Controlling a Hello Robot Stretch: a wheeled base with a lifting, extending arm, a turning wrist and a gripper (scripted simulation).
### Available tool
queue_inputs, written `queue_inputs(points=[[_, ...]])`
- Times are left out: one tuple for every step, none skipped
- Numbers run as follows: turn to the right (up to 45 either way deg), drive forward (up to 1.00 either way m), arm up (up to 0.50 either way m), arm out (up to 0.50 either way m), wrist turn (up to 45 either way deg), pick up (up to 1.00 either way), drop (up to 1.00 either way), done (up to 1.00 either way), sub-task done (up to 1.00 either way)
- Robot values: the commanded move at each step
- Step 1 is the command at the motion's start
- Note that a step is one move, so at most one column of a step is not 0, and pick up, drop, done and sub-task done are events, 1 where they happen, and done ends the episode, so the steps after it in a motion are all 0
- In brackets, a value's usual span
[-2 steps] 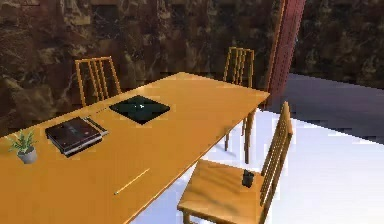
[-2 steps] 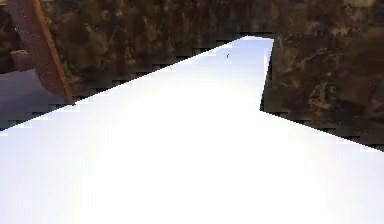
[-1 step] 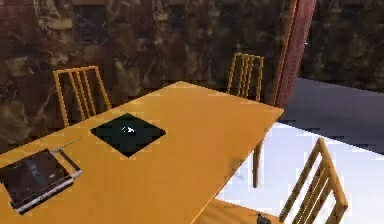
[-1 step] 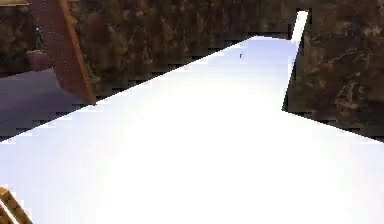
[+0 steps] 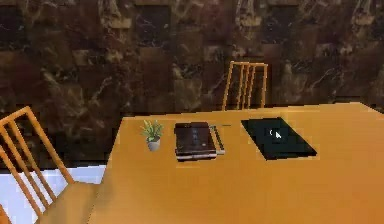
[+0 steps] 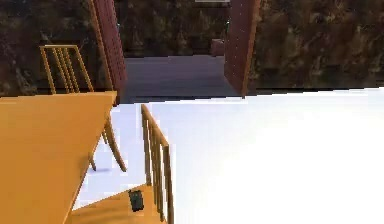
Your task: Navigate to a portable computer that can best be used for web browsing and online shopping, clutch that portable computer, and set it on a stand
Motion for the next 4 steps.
queue_inputs(points=[[-45.0, 0.0, 0.0, 0.0, 0.0, 0.0, 0.0, 0.0, 0.0], [-18.0, 0.0, 0.0, 0.0, 0.0, 0.0, 0.0, 0.0, 0.0], [-27.0, 0.0, 0.0, 0.0, 0.0, 0.0, 0.0, 0.0, 0.0], [0.0, 0.35, 0.0, 0.0, 0.0, 0.0, 0.0, 0.0, 0.0]])
